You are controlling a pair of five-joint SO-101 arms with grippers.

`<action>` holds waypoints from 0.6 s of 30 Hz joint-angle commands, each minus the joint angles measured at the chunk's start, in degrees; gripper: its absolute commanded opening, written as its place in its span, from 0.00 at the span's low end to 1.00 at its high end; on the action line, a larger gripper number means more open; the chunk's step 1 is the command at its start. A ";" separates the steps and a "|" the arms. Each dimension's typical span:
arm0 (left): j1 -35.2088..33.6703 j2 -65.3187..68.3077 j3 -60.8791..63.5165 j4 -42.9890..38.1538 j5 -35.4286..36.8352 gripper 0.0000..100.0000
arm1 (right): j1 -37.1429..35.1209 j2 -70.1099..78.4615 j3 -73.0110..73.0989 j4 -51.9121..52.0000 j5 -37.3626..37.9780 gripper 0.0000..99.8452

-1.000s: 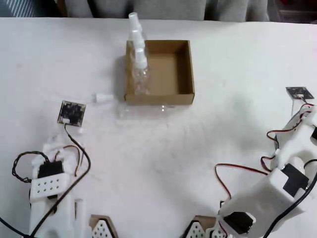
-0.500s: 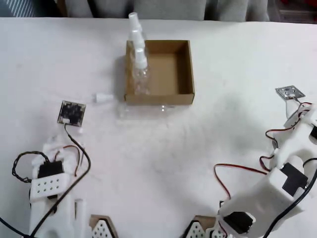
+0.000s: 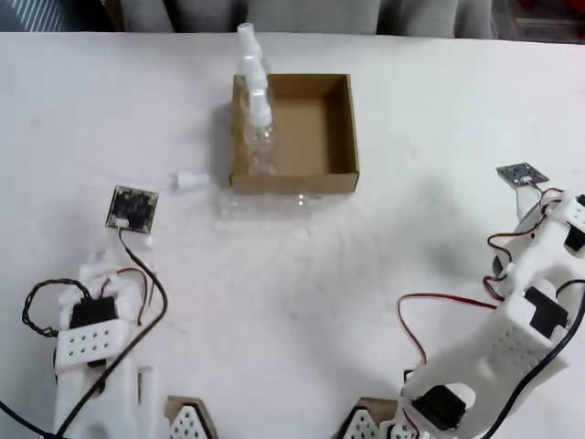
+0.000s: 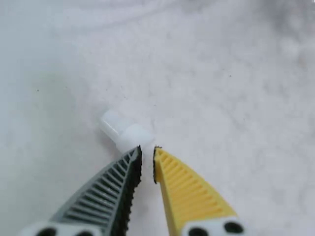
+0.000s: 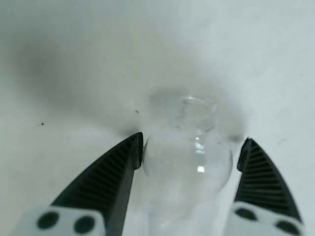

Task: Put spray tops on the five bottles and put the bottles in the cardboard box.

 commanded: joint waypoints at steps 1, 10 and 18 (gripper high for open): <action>-0.40 0.13 -1.41 -0.26 -0.70 0.06 | -0.31 0.22 -3.52 0.57 0.53 0.27; -0.40 0.13 -1.41 -0.26 -0.70 0.06 | -0.48 0.40 -4.13 0.57 2.81 0.16; -0.40 0.13 -1.41 -0.26 -0.70 0.06 | 1.01 0.31 -11.34 5.76 2.55 0.02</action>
